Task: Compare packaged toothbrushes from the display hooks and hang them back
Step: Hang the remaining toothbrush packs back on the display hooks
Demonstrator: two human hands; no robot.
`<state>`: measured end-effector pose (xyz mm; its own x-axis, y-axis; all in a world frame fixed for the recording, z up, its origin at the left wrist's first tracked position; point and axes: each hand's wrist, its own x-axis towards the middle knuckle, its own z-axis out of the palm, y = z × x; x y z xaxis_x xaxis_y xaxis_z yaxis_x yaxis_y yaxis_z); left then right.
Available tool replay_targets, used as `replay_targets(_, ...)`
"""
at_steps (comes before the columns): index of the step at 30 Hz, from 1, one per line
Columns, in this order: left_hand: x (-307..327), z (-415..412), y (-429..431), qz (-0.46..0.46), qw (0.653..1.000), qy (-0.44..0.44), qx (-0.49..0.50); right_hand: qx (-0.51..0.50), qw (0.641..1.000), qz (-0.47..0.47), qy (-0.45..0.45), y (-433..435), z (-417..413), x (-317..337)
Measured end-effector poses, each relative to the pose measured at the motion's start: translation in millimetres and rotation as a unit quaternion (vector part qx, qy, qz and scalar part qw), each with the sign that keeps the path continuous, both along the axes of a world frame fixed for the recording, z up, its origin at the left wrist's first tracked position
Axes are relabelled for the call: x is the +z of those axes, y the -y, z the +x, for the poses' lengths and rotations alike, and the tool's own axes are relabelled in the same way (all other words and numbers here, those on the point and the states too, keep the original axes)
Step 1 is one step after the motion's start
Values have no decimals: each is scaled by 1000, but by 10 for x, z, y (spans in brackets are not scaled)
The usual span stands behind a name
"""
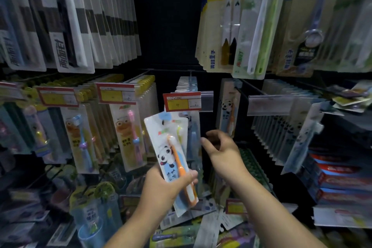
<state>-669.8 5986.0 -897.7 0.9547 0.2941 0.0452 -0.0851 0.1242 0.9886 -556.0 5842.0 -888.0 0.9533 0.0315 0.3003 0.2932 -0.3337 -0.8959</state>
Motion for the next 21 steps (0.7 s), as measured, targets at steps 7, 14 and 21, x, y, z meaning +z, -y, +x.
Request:
replay_targets(7,15,53,112,95,994,-27,-53,147,983,104,-35,187,-267,229)
replay_targets(14,25,410,392,198,980,-11,-23,134,987,-73,-56,414,-329,162)
replay_targets(21,192,876,661,161,983,-4,-84,-3,999,51,-3,581,-6,125)
